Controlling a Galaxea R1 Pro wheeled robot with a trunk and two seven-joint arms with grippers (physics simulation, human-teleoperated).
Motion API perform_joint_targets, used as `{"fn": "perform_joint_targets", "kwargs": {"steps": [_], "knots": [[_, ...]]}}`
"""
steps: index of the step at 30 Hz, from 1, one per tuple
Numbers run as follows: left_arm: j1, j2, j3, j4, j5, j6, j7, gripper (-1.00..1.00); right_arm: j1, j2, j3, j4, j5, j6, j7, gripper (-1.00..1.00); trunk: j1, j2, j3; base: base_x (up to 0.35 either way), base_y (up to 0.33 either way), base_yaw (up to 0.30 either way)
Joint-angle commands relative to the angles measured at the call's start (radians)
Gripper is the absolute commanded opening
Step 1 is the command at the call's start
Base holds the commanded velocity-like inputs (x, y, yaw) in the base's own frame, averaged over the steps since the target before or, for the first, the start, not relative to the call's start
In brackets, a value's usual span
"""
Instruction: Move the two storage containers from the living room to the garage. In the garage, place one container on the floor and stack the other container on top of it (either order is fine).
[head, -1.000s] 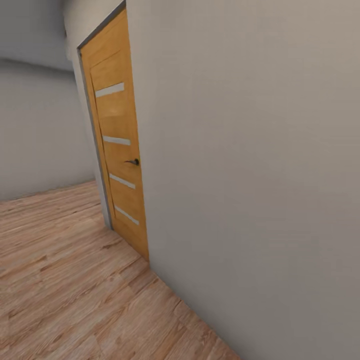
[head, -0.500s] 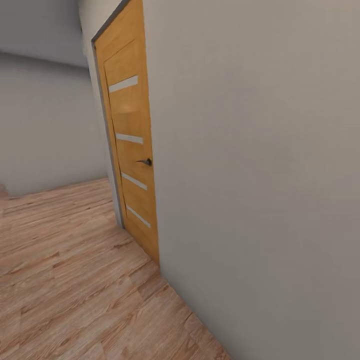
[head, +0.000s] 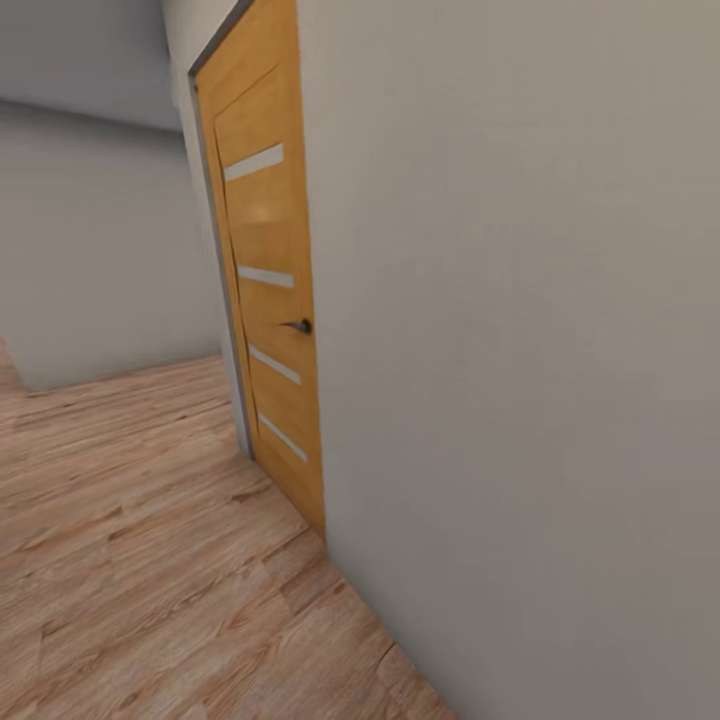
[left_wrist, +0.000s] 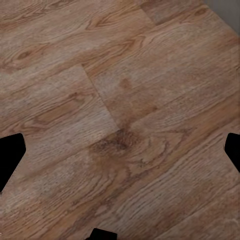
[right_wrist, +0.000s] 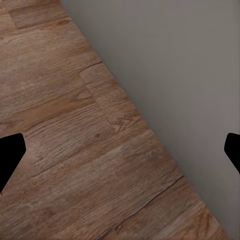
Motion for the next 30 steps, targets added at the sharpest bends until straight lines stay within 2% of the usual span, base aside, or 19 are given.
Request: {"fn": "perform_joint_targets", "kwargs": {"steps": [1, 11, 30], "knots": [[0.0, 0.0, 0.007, 0.0, -0.003, -0.003, -0.001, 1.0, 0.001, 0.0, 0.001, -0.002, 0.01, 0.0, -0.009, 1.0, 0.0, 0.0, -0.001, 0.067, 0.182, 0.001], [0.0, -0.001, 0.007, 0.001, -0.003, -0.003, -0.001, 1.0, 0.0, 0.0, 0.001, -0.001, 0.01, 0.0, -0.009, 1.0, 0.0, 0.0, -0.001, 0.017, 0.22, 0.019], [0.0, -0.005, 0.007, 0.001, -0.005, -0.003, 0.001, 1.0, 0.0, 0.0, 0.001, -0.002, 0.01, 0.0, -0.01, 1.0, 0.0, 0.0, -0.001, 0.0, 0.004, 0.289]]}}
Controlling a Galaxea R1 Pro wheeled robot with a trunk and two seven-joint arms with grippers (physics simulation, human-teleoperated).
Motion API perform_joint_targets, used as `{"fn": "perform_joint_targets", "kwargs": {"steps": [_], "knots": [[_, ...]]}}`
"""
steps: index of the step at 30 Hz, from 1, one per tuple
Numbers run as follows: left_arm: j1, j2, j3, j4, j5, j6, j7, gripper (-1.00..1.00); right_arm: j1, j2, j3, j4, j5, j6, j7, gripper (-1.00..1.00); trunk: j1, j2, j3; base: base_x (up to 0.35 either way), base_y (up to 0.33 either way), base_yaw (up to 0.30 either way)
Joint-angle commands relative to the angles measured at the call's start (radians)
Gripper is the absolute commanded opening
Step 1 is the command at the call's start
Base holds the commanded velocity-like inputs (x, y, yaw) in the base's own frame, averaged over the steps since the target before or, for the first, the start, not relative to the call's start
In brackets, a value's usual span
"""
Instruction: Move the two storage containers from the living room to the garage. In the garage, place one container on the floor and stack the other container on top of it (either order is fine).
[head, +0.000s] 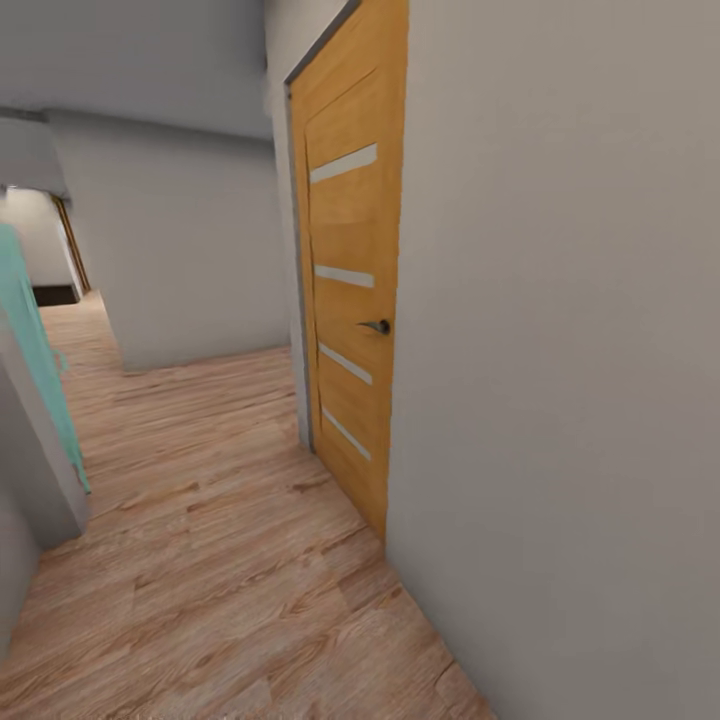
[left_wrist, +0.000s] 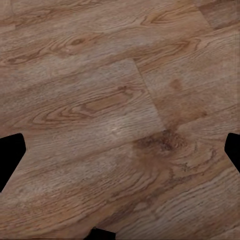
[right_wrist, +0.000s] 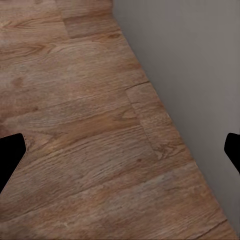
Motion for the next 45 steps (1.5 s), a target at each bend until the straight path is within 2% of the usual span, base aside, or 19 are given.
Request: {"fn": "perform_joint_targets", "kwargs": {"steps": [1, 8, 28, 45], "knots": [[-0.001, 0.0, 0.008, 0.001, -0.003, -0.003, -0.001, 1.0, 0.001, 0.0, 0.001, -0.002, 0.01, 0.0, -0.009, 1.0, 0.0, 0.0, -0.001, 0.0, 0.0, 0.295], [-0.001, 0.003, 0.008, 0.001, -0.002, -0.003, -0.003, 1.0, 0.001, 0.0, 0.001, -0.002, 0.01, 0.0, -0.009, 1.0, 0.0, 0.0, -0.001, 0.139, 0.039, 0.295], [-0.001, 0.004, 0.008, 0.001, -0.002, -0.003, -0.003, 1.0, 0.001, 0.0, 0.001, -0.002, 0.01, 0.0, -0.009, 1.0, 0.0, 0.0, -0.001, 0.296, 0.083, 0.294], [-0.001, 0.006, 0.007, 0.001, -0.002, -0.003, -0.003, 1.0, 0.001, 0.0, -0.001, -0.002, 0.008, -0.001, -0.011, 1.0, 0.0, 0.0, -0.001, 0.323, 0.003, 0.034]]}}
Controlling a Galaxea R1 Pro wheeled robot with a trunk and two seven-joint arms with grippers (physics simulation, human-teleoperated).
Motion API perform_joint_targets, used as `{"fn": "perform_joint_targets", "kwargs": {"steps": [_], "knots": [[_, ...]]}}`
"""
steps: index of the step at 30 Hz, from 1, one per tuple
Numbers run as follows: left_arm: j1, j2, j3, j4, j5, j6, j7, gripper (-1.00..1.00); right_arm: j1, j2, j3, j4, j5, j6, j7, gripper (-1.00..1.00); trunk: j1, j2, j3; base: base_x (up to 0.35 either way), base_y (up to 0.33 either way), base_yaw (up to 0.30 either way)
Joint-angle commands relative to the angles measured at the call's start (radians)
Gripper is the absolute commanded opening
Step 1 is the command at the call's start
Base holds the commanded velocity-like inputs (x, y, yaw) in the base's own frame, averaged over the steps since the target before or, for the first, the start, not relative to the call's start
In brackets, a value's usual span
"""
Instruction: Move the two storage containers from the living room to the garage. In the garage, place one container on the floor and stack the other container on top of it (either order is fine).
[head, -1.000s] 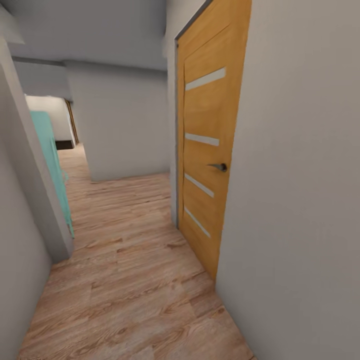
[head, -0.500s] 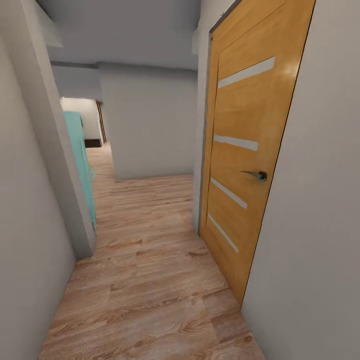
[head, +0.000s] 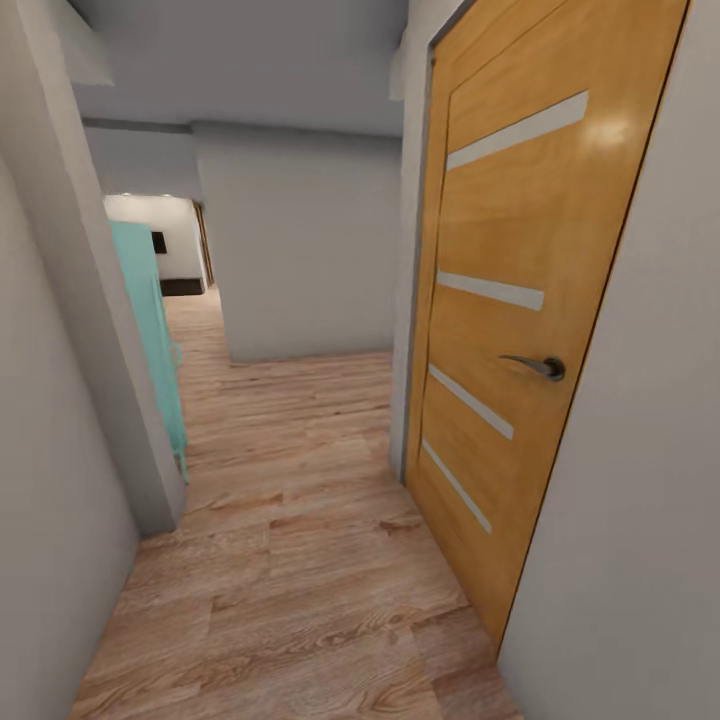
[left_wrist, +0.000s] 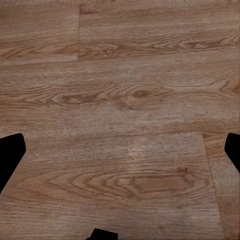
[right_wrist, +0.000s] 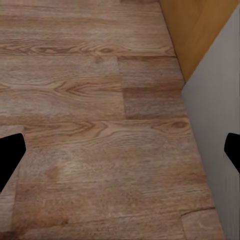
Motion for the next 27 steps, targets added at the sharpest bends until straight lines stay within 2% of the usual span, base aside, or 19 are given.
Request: {"fn": "perform_joint_targets", "kwargs": {"steps": [1, 6, 10, 11, 12, 14, 16, 20, 21, 22, 24, 25, 26, 27], "knots": [[0.0, 0.0, 0.007, 0.0, -0.003, -0.003, -0.001, 1.0, 0.0, 0.0, 0.0, -0.002, 0.01, 0.0, -0.01, 1.0, 0.001, 0.0, -0.001, 0.325, 0.0, 0.0], [0.0, 0.003, 0.008, 0.0, -0.002, -0.003, -0.004, 1.0, -0.005, -0.01, -0.007, -0.006, 0.005, 0.0, -0.015, 1.0, 0.001, 0.0, -0.001, 0.325, 0.0, 0.0], [0.0, 0.016, 0.008, 0.0, 0.0, -0.003, -0.008, 1.0, -0.033, -0.042, -0.009, -0.008, -0.005, 0.002, -0.012, 1.0, 0.001, 0.0, -0.001, 0.325, 0.0, 0.0], [0.0, 0.019, 0.008, 0.0, 0.0, -0.003, -0.008, 1.0, -0.041, -0.053, -0.009, -0.008, -0.019, 0.003, -0.011, 1.0, 0.001, 0.0, -0.001, 0.325, 0.0, 0.0], [0.0, 0.022, 0.008, 0.0, 0.001, -0.003, -0.008, 1.0, -0.053, -0.068, -0.01, -0.007, -0.06, 0.007, -0.009, 1.0, 0.001, 0.0, -0.001, 0.325, 0.0, 0.0], [0.0, 0.023, 0.008, 0.0, 0.001, -0.003, -0.009, 1.0, -0.062, -0.076, -0.01, -0.007, -0.11, 0.025, -0.007, 1.0, 0.001, 0.0, -0.001, 0.325, 0.0, 0.0], [0.0, 0.025, 0.008, 0.0, 0.001, -0.003, -0.01, 1.0, -0.071, -0.082, -0.009, -0.008, -0.155, 0.075, -0.003, 1.0, 0.001, 0.0, -0.001, 0.325, 0.0, 0.0], [0.0, 0.036, 0.009, -0.008, 0.004, 0.03, -0.018, 1.0, -0.082, -0.084, -0.002, -0.007, -0.179, 0.135, -0.001, 1.0, 0.001, 0.0, -0.001, 0.325, 0.0, 0.0], [0.0, 0.04, 0.009, -0.02, 0.005, 0.047, -0.032, 1.0, -0.083, -0.084, -0.001, -0.007, -0.18, 0.138, -0.001, 1.0, 0.001, 0.0, -0.001, 0.325, 0.0, 0.0], [0.0, 0.058, 0.026, -0.047, 0.012, 0.089, -0.119, 1.0, -0.084, -0.083, 0.001, -0.006, -0.18, 0.141, -0.001, 1.0, 0.001, 0.0, -0.001, 0.325, 0.0, 0.0], [0.0, 0.074, 0.048, -0.051, 0.035, 0.1, -0.173, 1.0, -0.084, -0.082, 0.001, -0.005, -0.18, 0.142, -0.001, 1.0, 0.001, 0.0, -0.001, 0.325, 0.0, 0.0], [0.0, 0.084, 0.065, -0.053, 0.059, 0.104, -0.213, 1.0, -0.084, -0.081, 0.002, -0.005, -0.18, 0.142, -0.001, 1.0, 0.001, 0.0, -0.001, 0.325, 0.0, 0.0], [0.0, 0.115, 0.092, -0.057, 0.144, 0.112, -0.346, 1.0, -0.085, -0.079, 0.002, -0.004, -0.165, 0.142, -0.002, 1.0, 0.001, 0.0, -0.001, 0.325, 0.0, 0.0], [0.0, 0.119, 0.096, -0.057, 0.161, 0.113, -0.374, 1.0, -0.085, -0.079, 0.002, -0.004, -0.153, 0.142, -0.002, 1.0, 0.001, 0.0, -0.001, 0.325, 0.0, 0.0]]}}
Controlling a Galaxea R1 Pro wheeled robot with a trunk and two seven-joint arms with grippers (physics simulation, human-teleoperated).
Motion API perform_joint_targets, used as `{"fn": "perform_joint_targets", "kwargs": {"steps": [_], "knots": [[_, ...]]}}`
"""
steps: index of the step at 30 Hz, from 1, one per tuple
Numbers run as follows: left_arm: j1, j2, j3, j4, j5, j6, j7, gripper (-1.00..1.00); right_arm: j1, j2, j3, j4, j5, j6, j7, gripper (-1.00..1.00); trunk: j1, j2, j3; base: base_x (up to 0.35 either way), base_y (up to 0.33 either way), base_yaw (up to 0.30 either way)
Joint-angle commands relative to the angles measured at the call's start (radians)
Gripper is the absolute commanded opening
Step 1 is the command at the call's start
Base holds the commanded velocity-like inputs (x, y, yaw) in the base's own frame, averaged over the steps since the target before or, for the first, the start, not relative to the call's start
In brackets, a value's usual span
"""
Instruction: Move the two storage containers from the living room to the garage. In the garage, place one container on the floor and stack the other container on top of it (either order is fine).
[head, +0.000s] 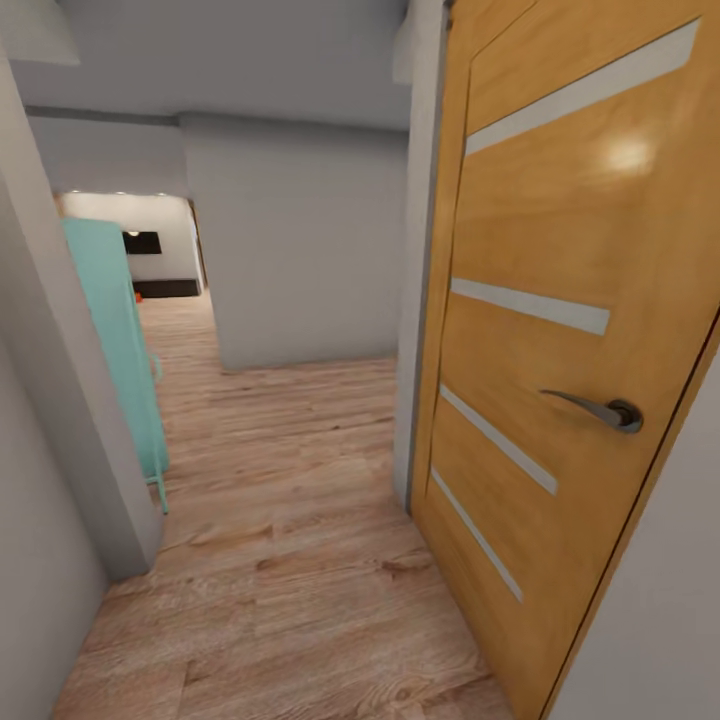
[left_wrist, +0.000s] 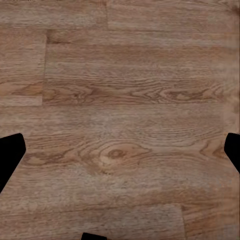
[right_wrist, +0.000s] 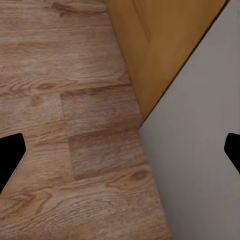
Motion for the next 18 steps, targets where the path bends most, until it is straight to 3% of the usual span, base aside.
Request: {"fn": "perform_joint_targets", "kwargs": {"steps": [1, 8, 18], "knots": [[-0.001, 0.001, 0.004, 0.001, 0.017, -0.001, -0.022, 1.0, -0.001, 0.001, 0.0, 0.001, 0.016, -0.002, -0.008, 1.0, 0.001, 0.0, -0.001, 0.325, 0.0, 0.0], [-0.001, 0.005, 0.006, 0.001, 0.028, 0.0, -0.039, 1.0, -0.001, 0.007, 0.001, 0.002, 0.063, -0.002, -0.008, 1.0, 0.001, 0.0, -0.001, 0.325, 0.0, 0.028], [-0.001, 0.001, 0.006, 0.001, 0.029, 0.0, -0.041, 1.0, -0.001, 0.009, 0.002, 0.002, 0.077, -0.002, -0.008, 1.0, 0.001, 0.0, -0.001, 0.325, 0.0, 0.275]]}}
